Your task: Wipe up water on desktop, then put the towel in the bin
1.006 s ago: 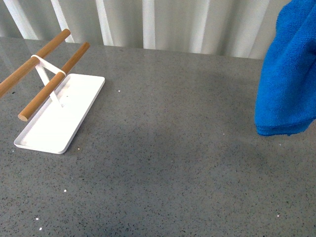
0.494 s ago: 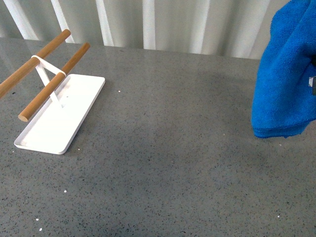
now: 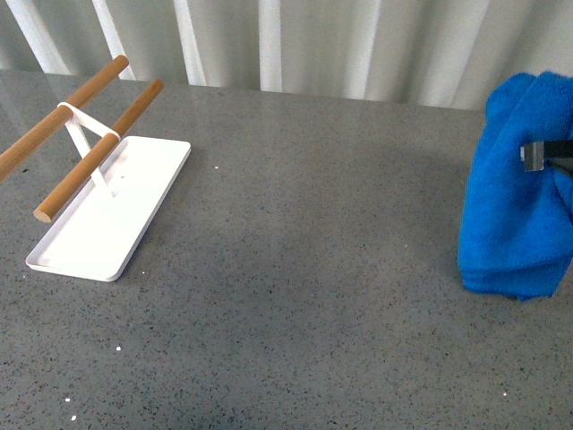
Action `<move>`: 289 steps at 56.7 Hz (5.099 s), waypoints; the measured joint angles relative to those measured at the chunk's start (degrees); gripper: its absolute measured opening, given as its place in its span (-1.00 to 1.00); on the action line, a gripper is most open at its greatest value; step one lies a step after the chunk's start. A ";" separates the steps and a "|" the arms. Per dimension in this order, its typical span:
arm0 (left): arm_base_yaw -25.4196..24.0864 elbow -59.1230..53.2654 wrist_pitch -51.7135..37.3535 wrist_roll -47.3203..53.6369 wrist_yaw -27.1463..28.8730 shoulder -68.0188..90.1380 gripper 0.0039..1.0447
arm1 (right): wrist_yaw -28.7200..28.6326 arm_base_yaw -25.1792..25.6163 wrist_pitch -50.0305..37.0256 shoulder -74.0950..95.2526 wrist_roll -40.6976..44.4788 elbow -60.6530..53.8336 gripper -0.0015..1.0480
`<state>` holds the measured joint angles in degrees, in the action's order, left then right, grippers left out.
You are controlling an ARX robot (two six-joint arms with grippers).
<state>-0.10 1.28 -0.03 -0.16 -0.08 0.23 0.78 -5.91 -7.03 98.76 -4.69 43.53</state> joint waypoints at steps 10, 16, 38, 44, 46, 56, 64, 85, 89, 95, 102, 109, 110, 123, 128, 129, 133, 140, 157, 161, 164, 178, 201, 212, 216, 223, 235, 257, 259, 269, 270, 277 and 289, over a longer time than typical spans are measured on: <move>0.00 0.00 0.00 0.04 0.00 -0.02 0.91 | -1.51 1.07 3.63 8.41 -6.82 2.84 -0.93; 0.00 0.00 0.00 0.02 -0.02 -0.02 0.87 | -1.09 1.75 3.89 11.72 -7.21 4.35 -0.93; 0.00 0.00 0.00 0.02 0.00 0.00 0.88 | -4.20 7.15 -0.37 16.68 -7.30 3.98 -0.93; 0.00 0.00 0.00 0.02 0.00 -0.02 0.88 | -5.11 8.46 -1.31 17.03 -7.13 3.48 -0.93; 0.00 0.00 0.00 0.02 0.00 -0.02 0.88 | -5.42 8.96 -1.57 17.16 -7.06 3.43 -0.93; 0.00 0.00 0.00 0.02 0.00 -0.02 0.88 | -6.29 11.65 -1.99 18.45 -5.57 3.69 -0.93; 0.00 0.00 0.00 0.02 0.00 -0.02 0.88 | -6.25 12.85 -0.96 20.15 -3.63 5.97 -0.93; 0.00 0.00 0.00 0.02 0.00 -0.02 0.88 | -5.38 12.50 1.75 28.59 2.40 20.76 -0.93; 0.00 0.00 0.00 0.02 0.00 -0.02 0.88 | -5.75 11.58 2.29 30.34 2.91 24.06 -0.93; 0.00 0.00 0.00 0.02 0.00 -0.02 0.88 | -6.91 9.05 3.96 33.83 3.43 30.77 -0.93; 0.00 0.00 0.00 0.04 0.00 -0.02 0.88 | -9.55 5.33 5.20 37.00 3.37 36.70 -0.93; 0.00 0.00 0.00 0.02 0.00 -0.02 0.88 | -10.64 0.52 5.77 39.06 2.29 40.22 -0.93; 0.00 0.00 0.00 0.02 0.00 -0.02 0.88 | -10.82 0.17 5.75 39.10 2.19 40.22 -0.93; 0.00 0.00 0.00 0.02 0.00 -0.02 0.88 | -13.75 -5.35 3.48 36.28 -2.29 34.01 -0.93; 0.00 0.00 0.00 0.04 0.00 -0.02 0.88 | -15.21 -6.34 3.30 31.95 -4.76 27.04 -0.93; 0.00 0.00 0.00 0.02 0.00 -0.02 0.88 | -15.89 -6.43 3.23 30.77 -5.29 25.22 -0.93; 0.00 0.00 0.00 0.02 0.00 -0.02 0.88 | -17.40 -6.49 3.02 27.02 -5.70 19.43 -0.93; 0.00 0.00 0.00 0.02 0.00 -0.02 0.88 | -19.19 -4.68 3.43 18.80 -4.92 8.98 -0.93; 0.00 0.00 0.00 0.04 0.00 -0.02 0.88 | -18.86 10.03 8.46 5.01 2.62 0.17 -0.93; 0.00 0.00 0.00 0.02 0.00 -0.02 0.88 | -18.38 13.40 9.33 3.98 4.98 -0.28 -0.93; 0.00 0.00 0.00 0.04 0.00 -0.02 0.88 | -18.27 14.82 9.62 3.87 6.14 -0.44 -0.93; 0.00 0.00 0.00 0.02 0.00 -0.02 0.88 | -14.80 17.05 9.20 3.34 10.19 -0.20 -0.93; 0.00 0.00 0.00 0.02 0.00 -0.02 0.88 | -4.87 16.37 13.70 -0.83 14.47 17.42 -0.93; 0.00 0.00 0.00 0.02 0.00 -0.02 0.88 | -4.52 19.98 19.21 -1.16 14.25 29.57 -0.93; 0.00 0.00 0.00 0.02 0.00 -0.02 0.88 | -3.80 22.10 20.74 -1.01 14.21 33.22 -0.93; 0.00 0.00 0.00 0.02 0.00 -0.02 0.88 | -3.41 27.19 23.74 0.37 13.90 38.95 -0.93; 0.00 0.00 0.00 0.02 0.00 -0.02 0.88 | -2.16 35.47 27.87 6.67 13.40 41.11 -0.93; 0.00 0.00 0.00 0.02 0.00 -0.02 0.88 | -1.84 41.27 29.51 14.45 9.99 39.52 -0.93; 0.00 0.00 0.00 0.02 0.00 -0.02 0.88 | -1.86 41.24 29.73 15.30 9.81 39.41 -0.93; 0.00 0.00 0.00 0.02 0.00 -0.02 0.88 | -0.55 41.03 32.17 18.99 9.40 39.23 -0.93; 0.00 0.00 0.00 0.02 0.00 -0.02 0.88 | -0.42 41.03 32.41 19.19 9.38 39.23 -0.93; 0.00 0.00 0.00 0.04 0.00 -0.02 0.88 | 0.42 41.29 33.53 20.96 9.25 39.04 -0.74; 0.00 0.00 0.00 0.02 0.00 -0.02 0.88 | 0.52 42.49 33.70 21.97 8.92 37.77 -0.09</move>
<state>-0.10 1.28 -0.03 -0.14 -0.08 0.21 1.30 36.58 26.68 120.73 4.23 81.30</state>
